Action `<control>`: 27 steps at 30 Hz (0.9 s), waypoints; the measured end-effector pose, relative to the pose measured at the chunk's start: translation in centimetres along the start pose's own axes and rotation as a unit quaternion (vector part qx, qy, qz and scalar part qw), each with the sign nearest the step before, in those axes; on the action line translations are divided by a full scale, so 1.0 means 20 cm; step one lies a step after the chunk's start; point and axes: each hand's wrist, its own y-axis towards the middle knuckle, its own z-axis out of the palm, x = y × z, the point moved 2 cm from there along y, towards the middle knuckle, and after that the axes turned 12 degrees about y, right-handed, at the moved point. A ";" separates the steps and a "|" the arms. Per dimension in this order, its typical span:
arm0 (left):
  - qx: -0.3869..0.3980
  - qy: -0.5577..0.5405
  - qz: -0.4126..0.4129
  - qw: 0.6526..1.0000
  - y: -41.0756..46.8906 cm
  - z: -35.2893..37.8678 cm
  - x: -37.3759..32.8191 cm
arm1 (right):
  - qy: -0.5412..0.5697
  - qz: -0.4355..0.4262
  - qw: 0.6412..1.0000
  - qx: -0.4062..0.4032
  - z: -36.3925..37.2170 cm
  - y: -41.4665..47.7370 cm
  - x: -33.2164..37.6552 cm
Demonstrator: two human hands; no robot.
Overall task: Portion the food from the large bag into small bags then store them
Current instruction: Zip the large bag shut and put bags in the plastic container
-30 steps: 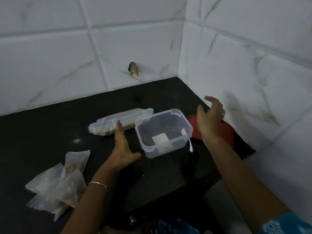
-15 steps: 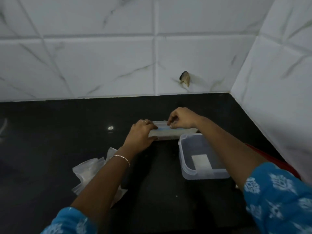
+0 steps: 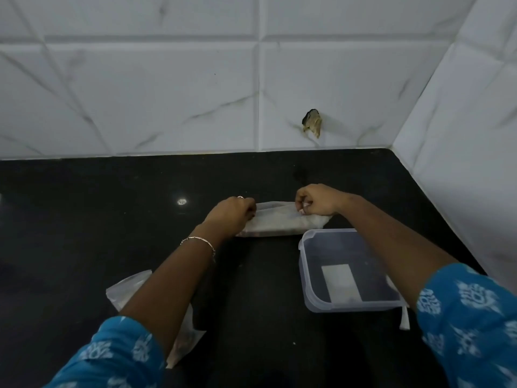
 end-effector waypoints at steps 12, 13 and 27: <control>0.027 0.034 0.027 0.999 0.07 -0.01 0.00 | -0.066 0.026 0.997 -0.029 0.02 0.07 -0.05; 0.020 0.027 0.020 0.999 0.07 -0.02 0.00 | -0.072 0.020 0.997 -0.028 0.02 0.06 -0.04; -0.004 0.084 -0.085 0.993 0.09 -0.01 -0.04 | 0.063 0.045 0.997 -0.019 0.03 -0.03 -0.04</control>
